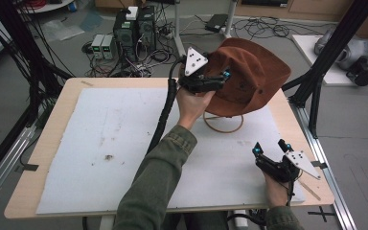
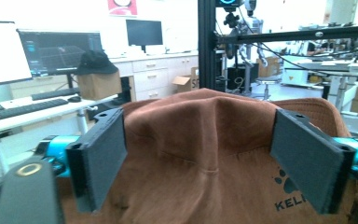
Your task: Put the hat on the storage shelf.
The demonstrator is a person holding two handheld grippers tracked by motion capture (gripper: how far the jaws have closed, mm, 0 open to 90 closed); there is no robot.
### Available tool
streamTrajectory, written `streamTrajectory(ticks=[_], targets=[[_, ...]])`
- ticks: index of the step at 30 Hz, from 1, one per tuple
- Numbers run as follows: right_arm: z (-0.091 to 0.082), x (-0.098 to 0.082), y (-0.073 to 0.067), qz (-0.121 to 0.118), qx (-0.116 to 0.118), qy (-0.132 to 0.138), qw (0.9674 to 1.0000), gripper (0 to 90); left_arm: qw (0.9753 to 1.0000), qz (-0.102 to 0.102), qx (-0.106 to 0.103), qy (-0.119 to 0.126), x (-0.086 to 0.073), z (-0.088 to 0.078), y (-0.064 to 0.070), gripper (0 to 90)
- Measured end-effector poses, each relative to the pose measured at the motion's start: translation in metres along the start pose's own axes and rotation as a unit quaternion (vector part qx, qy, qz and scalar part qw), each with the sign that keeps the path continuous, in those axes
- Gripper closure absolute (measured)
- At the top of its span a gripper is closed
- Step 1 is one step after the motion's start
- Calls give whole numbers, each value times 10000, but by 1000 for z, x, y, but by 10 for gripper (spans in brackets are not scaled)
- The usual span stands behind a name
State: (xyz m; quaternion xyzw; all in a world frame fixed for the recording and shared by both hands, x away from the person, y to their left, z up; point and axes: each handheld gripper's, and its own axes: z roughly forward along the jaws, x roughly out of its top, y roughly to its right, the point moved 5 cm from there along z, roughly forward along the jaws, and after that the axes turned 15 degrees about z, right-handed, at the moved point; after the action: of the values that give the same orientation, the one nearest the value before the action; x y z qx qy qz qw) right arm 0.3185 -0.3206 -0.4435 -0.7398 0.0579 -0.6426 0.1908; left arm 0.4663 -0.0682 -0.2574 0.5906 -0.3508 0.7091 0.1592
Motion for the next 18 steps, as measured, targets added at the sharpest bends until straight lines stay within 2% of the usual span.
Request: streamTrajectory(ticks=[4, 9, 12, 18], targets=[[0, 1, 1, 29, -28, 16, 10000, 93, 9998, 59, 206, -24, 3, -19, -12, 131], [0, 2, 1, -5, -36, 32, 10000, 93, 9980, 74, 622, 40, 9, -55, -34, 86], [-1, 2, 0, -21, -33, 50, 10000, 93, 9958, 124, 905, 30, 11, -81, -49, 76], [0, 2, -2, -53, -60, 83, 9999, 93, 9882, 171, 1517, -100, 5, -142, -81, 76]])
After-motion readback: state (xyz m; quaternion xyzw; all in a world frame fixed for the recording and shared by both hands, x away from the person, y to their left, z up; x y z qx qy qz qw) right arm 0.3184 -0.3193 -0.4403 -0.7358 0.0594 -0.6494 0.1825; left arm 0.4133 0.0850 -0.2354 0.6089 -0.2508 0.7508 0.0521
